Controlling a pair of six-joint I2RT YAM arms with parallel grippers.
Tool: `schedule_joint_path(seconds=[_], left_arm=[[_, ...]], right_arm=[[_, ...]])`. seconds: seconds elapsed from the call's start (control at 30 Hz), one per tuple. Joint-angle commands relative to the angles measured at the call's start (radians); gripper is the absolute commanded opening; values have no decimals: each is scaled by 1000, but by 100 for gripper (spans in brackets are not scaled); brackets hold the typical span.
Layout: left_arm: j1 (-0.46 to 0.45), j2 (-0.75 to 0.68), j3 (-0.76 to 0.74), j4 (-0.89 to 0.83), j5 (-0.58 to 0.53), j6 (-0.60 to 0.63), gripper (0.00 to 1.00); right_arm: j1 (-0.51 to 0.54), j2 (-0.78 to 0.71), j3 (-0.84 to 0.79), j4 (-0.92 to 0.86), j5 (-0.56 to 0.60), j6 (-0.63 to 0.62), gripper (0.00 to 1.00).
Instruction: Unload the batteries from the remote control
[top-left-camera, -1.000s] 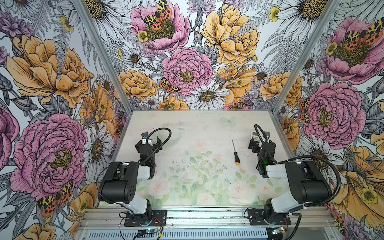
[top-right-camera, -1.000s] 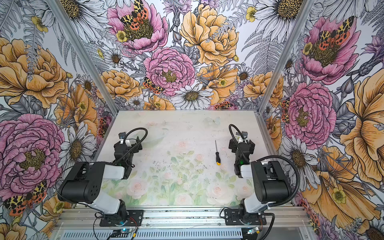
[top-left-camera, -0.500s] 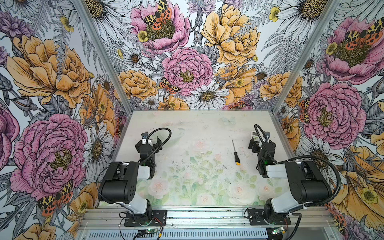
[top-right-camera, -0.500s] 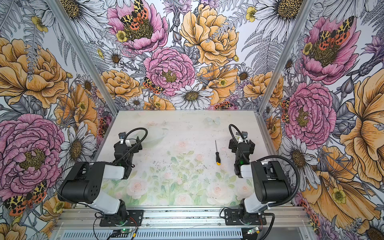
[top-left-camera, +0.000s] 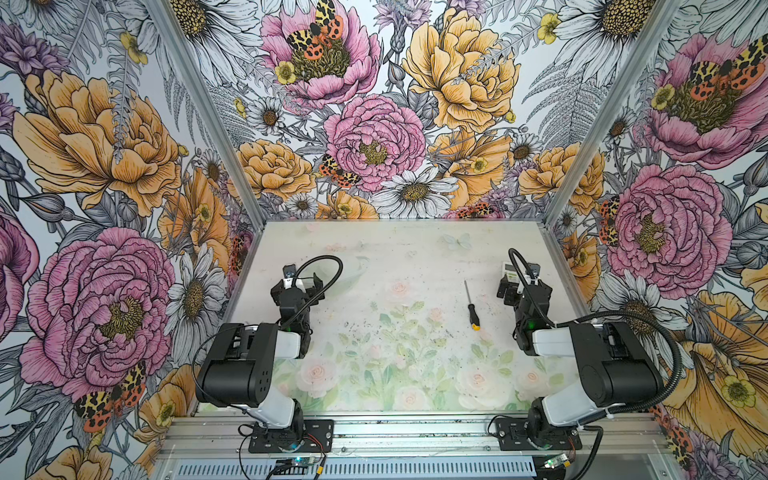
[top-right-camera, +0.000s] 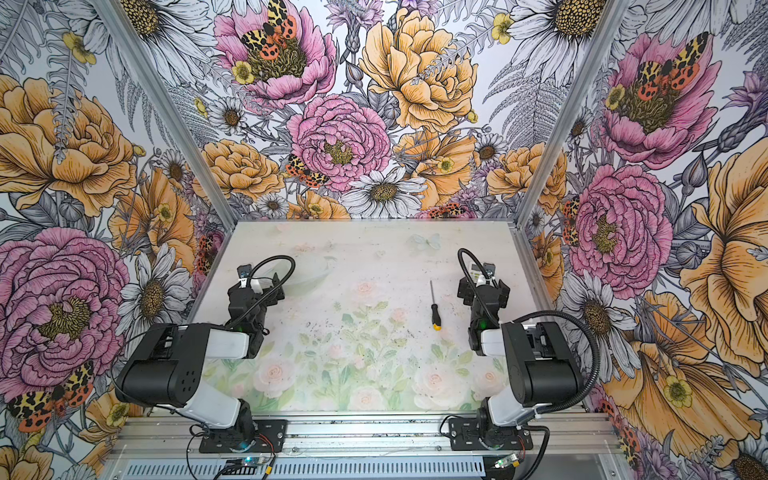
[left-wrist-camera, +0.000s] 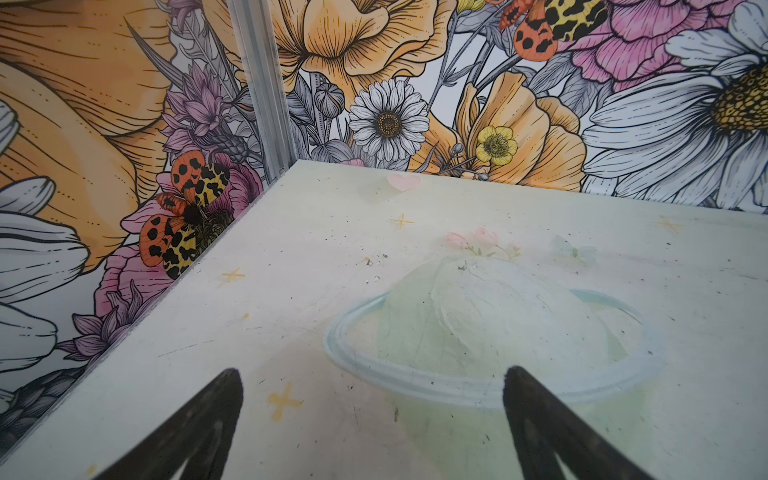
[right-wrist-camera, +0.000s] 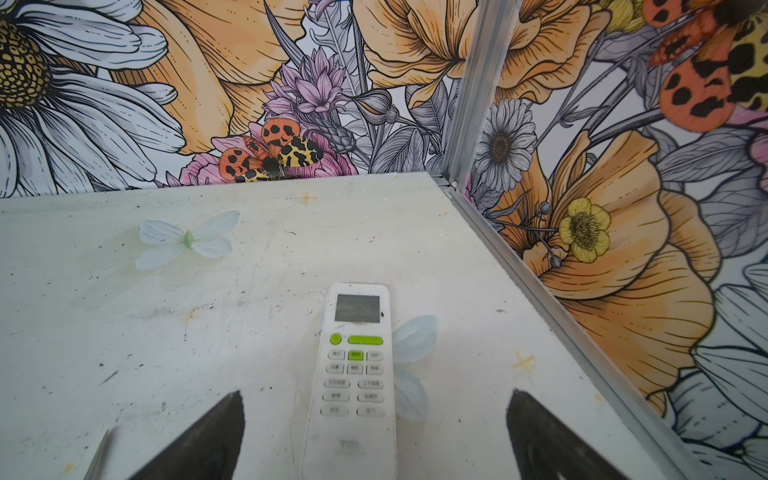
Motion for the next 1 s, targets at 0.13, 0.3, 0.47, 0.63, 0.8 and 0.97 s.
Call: schedule_joint_path(seconds=[0.13,0.3,0.47,0.63,0.8,0.97], left_arm=[[19,-7,3,22,25,-13,99],[31,-15,2,22,50,-16,99],[-84,-331,117,-417,-116,28,99],[-228,-622,367,-1041,-190,-151,99],[-422,-744,588,-1516,-271,-402,99],[-477,-715,726,-1794,-180,-579,99]], right_arm=[[0,-9,-9,30,12,16,100],[0,-18,-9,31,37,21,100],[64,-243,160,-522,132,58,100],[61,-376,451,-1210,0,202,99],[61,-503,555,-1478,-227,243,99],[54,-451,725,-1765,-233,285,100]])
